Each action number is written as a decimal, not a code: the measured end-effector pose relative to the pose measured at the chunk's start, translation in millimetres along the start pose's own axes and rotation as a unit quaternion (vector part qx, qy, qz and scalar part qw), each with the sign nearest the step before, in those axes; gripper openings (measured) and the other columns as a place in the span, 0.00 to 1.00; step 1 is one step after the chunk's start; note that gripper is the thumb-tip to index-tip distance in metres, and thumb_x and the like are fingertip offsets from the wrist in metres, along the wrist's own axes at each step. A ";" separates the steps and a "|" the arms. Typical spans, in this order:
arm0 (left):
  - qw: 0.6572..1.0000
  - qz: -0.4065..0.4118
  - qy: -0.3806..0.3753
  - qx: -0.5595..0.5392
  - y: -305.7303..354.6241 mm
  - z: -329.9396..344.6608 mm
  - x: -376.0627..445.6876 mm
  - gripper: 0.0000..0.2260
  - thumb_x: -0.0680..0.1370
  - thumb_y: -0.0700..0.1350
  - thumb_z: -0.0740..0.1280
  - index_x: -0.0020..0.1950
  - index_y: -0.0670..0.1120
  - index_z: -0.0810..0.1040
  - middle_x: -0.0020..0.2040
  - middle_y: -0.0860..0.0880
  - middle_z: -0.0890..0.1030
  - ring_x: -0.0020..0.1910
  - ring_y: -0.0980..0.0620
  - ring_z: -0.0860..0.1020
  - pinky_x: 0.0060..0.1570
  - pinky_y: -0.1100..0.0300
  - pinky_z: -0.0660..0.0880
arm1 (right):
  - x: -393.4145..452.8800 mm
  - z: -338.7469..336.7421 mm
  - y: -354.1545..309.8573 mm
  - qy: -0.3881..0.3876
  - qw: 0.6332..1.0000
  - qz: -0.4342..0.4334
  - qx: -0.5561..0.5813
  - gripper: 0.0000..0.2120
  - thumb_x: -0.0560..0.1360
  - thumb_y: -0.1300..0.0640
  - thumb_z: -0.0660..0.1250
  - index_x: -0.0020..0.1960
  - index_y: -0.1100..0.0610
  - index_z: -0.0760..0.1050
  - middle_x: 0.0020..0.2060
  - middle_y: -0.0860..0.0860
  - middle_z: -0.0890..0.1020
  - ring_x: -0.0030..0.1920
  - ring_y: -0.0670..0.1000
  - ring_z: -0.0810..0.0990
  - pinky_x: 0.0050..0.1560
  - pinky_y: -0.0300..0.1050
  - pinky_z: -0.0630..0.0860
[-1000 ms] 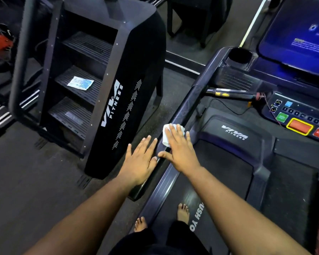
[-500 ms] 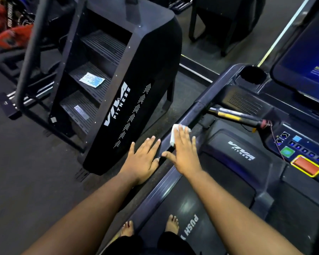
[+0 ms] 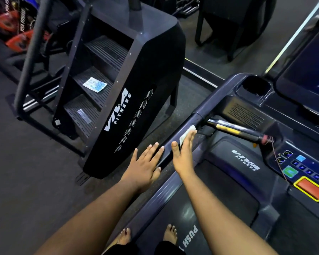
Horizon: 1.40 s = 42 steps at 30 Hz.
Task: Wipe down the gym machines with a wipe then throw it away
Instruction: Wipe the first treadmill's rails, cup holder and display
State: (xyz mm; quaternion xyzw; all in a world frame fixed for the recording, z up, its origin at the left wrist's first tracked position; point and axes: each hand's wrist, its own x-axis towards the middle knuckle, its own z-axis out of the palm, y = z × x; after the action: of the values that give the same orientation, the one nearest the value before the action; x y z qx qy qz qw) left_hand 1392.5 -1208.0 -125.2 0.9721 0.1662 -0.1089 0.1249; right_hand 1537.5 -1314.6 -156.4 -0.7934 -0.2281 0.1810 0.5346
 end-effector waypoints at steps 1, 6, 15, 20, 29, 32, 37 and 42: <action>1.000 0.001 -0.001 0.003 -0.6 0.2 0.2 0.31 0.85 0.57 0.51 0.84 0.56 0.38 0.83 0.54 0.37 0.79 0.59 0.35 0.80 0.39 0.41 | -4.2 5.3 0.1 0.004 1.000 0.007 0.016 0.55 0.72 0.21 0.50 0.81 0.55 0.33 0.80 0.47 0.34 0.76 0.34 0.31 0.71 0.25 0.36; 1.000 0.004 -0.008 0.001 -1.3 -1.5 1.9 0.31 0.85 0.57 0.52 0.84 0.56 0.39 0.84 0.53 0.39 0.82 0.54 0.40 0.79 0.38 0.42 | 1.8 5.8 -1.0 0.023 0.998 0.034 0.039 0.50 0.76 0.28 0.54 0.81 0.56 0.33 0.80 0.48 0.34 0.74 0.33 0.31 0.67 0.20 0.37; 1.000 0.000 -0.007 -0.007 -0.4 -3.3 1.2 0.31 0.84 0.57 0.51 0.83 0.58 0.38 0.84 0.53 0.40 0.82 0.54 0.40 0.79 0.38 0.42 | 30.6 -16.0 0.9 0.037 0.992 0.099 0.076 0.43 0.79 0.35 0.53 0.83 0.55 0.39 0.82 0.52 0.44 0.82 0.49 0.45 0.75 0.36 0.45; 1.000 -0.004 -0.018 -0.003 1.6 -4.1 0.5 0.31 0.85 0.57 0.52 0.83 0.58 0.37 0.84 0.54 0.39 0.82 0.54 0.40 0.79 0.38 0.42 | -4.9 7.1 4.9 0.011 0.991 0.097 0.090 0.58 0.69 0.18 0.49 0.82 0.59 0.45 0.82 0.52 0.50 0.80 0.49 0.51 0.77 0.41 0.50; 1.000 -0.010 -0.018 -0.003 2.5 -10.4 0.1 0.31 0.85 0.57 0.52 0.83 0.58 0.40 0.84 0.53 0.41 0.83 0.53 0.42 0.79 0.37 0.42 | 46.0 -25.3 13.7 -0.005 0.976 0.189 0.108 0.54 0.69 0.18 0.48 0.83 0.50 0.44 0.82 0.54 0.54 0.81 0.55 0.55 0.79 0.53 0.53; 1.000 -0.015 -0.023 0.002 4.9 -10.5 -0.1 0.31 0.85 0.57 0.53 0.83 0.58 0.40 0.84 0.53 0.40 0.83 0.53 0.41 0.79 0.37 0.42 | 31.8 -14.5 16.7 -0.003 0.975 0.194 0.110 0.62 0.62 0.14 0.48 0.83 0.53 0.48 0.81 0.55 0.57 0.80 0.55 0.57 0.79 0.55 0.55; 1.000 -0.016 -0.021 0.007 4.4 -9.1 -0.4 0.32 0.84 0.57 0.54 0.84 0.58 0.40 0.84 0.53 0.40 0.83 0.53 0.42 0.79 0.37 0.43 | 3.8 1.3 7.8 0.008 0.990 0.101 0.093 0.62 0.66 0.16 0.50 0.82 0.60 0.45 0.82 0.52 0.47 0.81 0.50 0.48 0.79 0.44 0.48; 1.000 -0.017 -0.021 0.008 5.3 -8.2 0.3 0.32 0.84 0.57 0.54 0.84 0.58 0.41 0.84 0.53 0.40 0.83 0.53 0.42 0.79 0.37 0.43 | 40.9 -22.0 10.7 0.032 0.996 0.060 0.056 0.56 0.71 0.23 0.53 0.82 0.58 0.36 0.82 0.52 0.39 0.81 0.47 0.40 0.80 0.45 0.42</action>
State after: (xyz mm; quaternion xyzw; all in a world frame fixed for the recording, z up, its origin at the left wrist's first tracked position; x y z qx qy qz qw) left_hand 1396.1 -1210.5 -116.4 0.9675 0.1796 -0.1324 0.1191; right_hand 1585.0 -1312.2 -160.1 -0.7797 -0.1523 0.1997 0.5736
